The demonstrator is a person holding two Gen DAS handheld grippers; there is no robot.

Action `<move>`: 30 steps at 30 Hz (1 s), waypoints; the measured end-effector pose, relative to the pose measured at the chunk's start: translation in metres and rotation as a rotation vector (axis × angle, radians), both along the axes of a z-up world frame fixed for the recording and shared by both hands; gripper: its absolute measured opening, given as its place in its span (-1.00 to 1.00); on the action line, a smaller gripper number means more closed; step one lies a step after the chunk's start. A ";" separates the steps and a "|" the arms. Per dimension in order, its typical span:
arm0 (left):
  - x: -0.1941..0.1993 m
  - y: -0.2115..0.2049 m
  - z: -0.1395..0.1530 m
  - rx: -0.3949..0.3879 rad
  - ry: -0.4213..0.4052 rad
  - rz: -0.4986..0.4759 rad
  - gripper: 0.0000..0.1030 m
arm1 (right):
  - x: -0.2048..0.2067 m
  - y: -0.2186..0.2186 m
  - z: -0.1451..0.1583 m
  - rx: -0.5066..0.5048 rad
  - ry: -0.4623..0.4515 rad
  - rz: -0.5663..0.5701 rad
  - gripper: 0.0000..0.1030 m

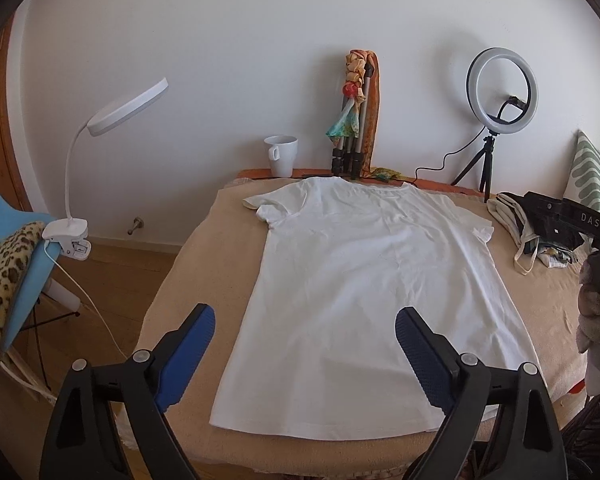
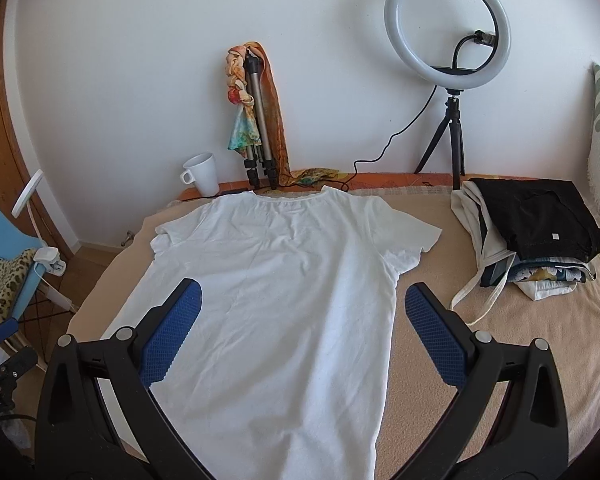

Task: Fold small clothes
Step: 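Move the right tool to the shirt's shoulder and grasp the sleeve edge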

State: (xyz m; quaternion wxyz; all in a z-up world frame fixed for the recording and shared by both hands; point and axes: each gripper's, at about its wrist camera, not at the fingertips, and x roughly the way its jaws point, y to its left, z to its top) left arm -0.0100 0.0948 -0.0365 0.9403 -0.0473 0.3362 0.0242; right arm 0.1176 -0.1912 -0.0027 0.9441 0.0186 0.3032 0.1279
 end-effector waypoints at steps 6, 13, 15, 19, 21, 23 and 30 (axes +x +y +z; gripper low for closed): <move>0.001 0.028 -0.027 -0.075 0.094 0.017 0.47 | 0.033 0.047 0.011 -0.018 0.005 0.142 1.00; 0.003 0.053 -0.061 -0.171 0.189 0.048 0.21 | 0.086 0.108 0.010 -0.006 0.083 0.256 0.77; 0.004 0.055 -0.069 -0.184 0.212 0.050 0.11 | 0.100 0.127 0.008 0.002 0.108 0.286 0.77; 0.006 0.062 -0.083 -0.189 0.247 0.068 0.07 | 0.129 0.172 0.002 0.002 0.163 0.358 0.73; 0.009 0.066 -0.087 -0.200 0.263 0.079 0.01 | 0.143 0.194 -0.002 0.002 0.182 0.373 0.73; 0.011 0.070 -0.090 -0.220 0.270 0.083 0.00 | 0.160 0.214 -0.009 0.000 0.198 0.383 0.73; 0.020 0.080 -0.101 -0.267 0.293 0.084 -0.07 | 0.219 0.271 -0.050 0.053 0.340 0.370 0.57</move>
